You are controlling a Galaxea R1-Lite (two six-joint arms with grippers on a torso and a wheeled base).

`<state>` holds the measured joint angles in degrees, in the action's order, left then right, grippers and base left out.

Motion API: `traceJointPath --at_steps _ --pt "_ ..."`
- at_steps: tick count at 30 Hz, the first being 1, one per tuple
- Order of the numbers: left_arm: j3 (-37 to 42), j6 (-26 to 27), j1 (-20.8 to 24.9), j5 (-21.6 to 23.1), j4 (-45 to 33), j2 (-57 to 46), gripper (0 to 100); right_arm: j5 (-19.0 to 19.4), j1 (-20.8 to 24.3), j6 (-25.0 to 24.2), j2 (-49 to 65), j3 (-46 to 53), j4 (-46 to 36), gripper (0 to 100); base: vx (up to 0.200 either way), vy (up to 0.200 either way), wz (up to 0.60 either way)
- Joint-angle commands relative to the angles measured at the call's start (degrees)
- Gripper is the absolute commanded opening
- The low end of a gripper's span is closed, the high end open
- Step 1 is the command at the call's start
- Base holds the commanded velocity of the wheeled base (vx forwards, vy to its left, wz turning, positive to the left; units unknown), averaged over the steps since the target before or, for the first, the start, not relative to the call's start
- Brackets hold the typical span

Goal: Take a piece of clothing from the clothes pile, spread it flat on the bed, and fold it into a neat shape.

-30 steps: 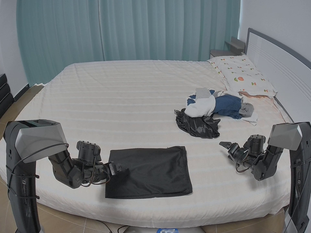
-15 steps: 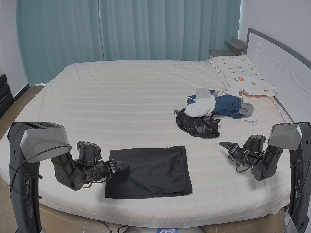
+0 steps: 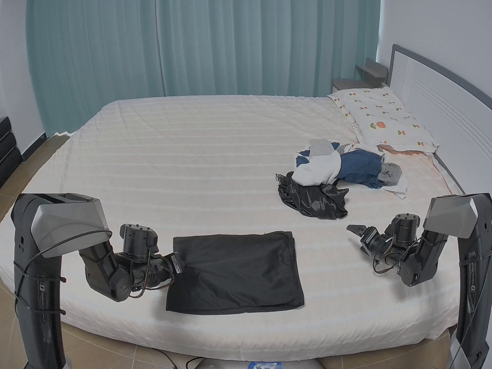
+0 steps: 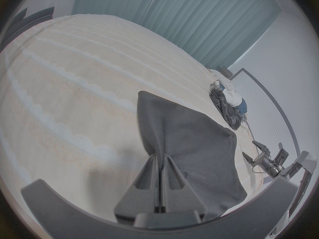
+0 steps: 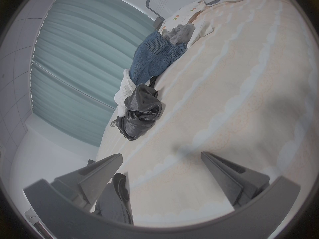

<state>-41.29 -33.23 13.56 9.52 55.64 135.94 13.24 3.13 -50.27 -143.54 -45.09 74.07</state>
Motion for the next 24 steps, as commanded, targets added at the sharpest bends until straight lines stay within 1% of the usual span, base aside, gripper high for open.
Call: traceJointPath --at_steps 1,11,24 --pt "0.24 -1.49 -0.02 -0.12 -0.27 -2.08 0 0.03 0.03 0.00 0.02 0.01 0.02 100 0.000 0.000 0.00" --pt "0.86 -1.92 -0.11 -0.29 -0.27 -2.78 0 -0.06 0.03 0.00 0.02 0.01 0.02 100 0.000 0.000 0.00" --pt "2.09 -1.92 -2.22 -0.29 -0.53 -3.66 0 0.03 -0.06 0.00 -0.16 0.18 0.90 100 0.000 0.200 0.00"
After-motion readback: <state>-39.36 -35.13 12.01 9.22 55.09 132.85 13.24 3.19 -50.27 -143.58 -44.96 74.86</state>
